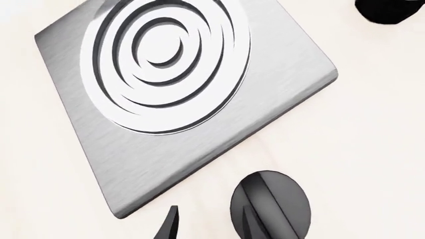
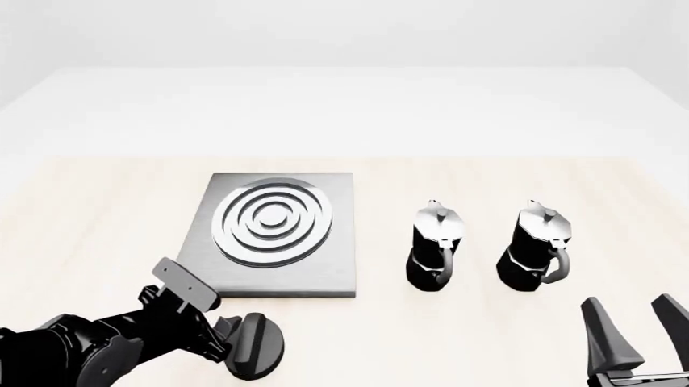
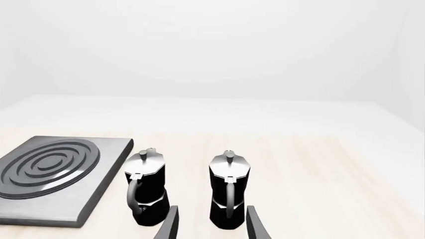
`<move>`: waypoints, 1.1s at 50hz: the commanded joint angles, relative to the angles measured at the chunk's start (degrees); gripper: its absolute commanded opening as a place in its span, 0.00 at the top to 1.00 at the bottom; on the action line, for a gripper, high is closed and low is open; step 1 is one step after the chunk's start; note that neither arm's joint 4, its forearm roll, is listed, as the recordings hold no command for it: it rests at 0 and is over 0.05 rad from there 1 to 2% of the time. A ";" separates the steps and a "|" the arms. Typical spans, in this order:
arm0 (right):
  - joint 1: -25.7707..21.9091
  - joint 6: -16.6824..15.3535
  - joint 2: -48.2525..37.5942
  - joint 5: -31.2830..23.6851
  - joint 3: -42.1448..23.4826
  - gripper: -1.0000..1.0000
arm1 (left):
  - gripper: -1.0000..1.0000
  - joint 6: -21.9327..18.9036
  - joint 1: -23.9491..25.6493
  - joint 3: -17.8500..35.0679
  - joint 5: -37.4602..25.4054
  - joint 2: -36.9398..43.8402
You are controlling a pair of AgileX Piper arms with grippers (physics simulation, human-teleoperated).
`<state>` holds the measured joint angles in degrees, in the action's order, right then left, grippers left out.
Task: Turn off the stove.
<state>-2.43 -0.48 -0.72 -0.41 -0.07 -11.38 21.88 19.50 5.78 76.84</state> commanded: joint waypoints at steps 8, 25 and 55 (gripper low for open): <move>-0.07 -0.10 -0.01 0.00 0.01 0.00 | 0.00 -4.85 0.20 5.84 -2.89 0.66; -0.42 -0.21 0.03 0.00 0.00 0.00 | 0.00 -7.17 -4.15 4.54 -4.53 -2.77; -0.50 -0.85 0.39 -0.23 -0.02 0.00 | 0.00 -4.24 -8.67 1.86 -18.33 -26.40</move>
<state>-2.96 -1.12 -0.97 -0.08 -0.07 -16.90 14.50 21.16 -6.86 60.24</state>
